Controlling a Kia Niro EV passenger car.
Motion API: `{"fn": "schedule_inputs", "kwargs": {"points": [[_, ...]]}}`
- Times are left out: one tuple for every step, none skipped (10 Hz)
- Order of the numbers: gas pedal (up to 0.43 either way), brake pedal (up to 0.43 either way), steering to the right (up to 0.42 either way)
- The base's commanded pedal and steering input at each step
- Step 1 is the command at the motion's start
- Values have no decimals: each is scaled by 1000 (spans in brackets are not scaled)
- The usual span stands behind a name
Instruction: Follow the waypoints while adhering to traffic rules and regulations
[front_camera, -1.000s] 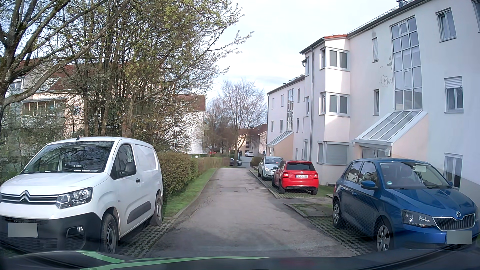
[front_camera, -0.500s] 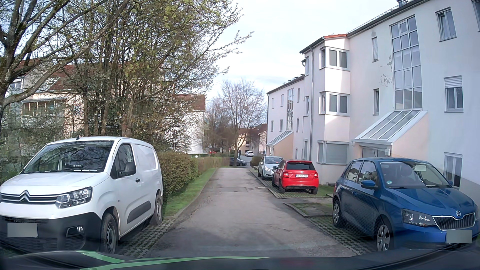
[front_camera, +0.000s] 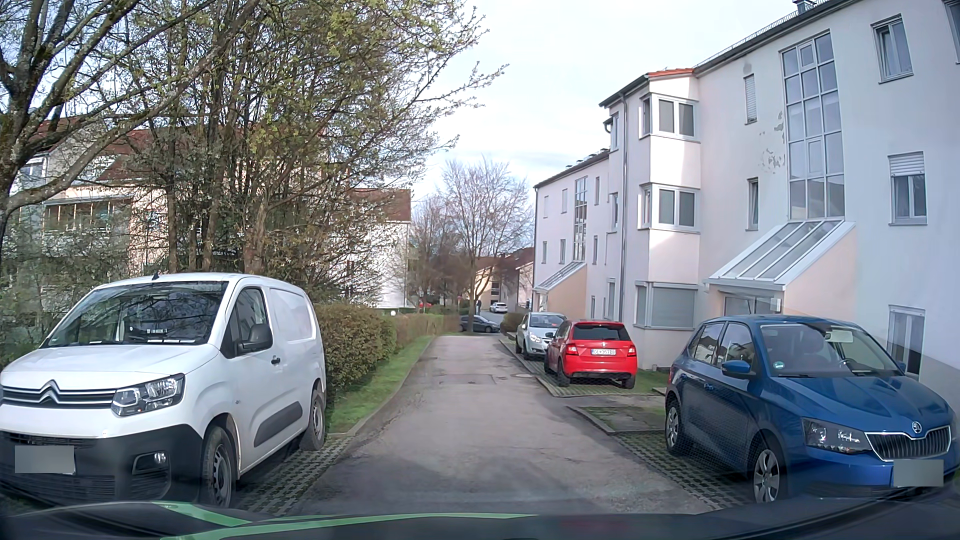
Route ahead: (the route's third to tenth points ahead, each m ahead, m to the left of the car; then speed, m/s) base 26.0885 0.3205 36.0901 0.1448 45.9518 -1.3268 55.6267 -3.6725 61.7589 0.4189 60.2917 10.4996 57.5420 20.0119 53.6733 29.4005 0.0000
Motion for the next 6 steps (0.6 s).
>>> {"fn": "schedule_inputs", "kwargs": {"points": [[0, 659, 6], [0, 659, 6], [0, 659, 6], [0, 659, 6], [0, 659, 6], [0, 659, 6]]}}
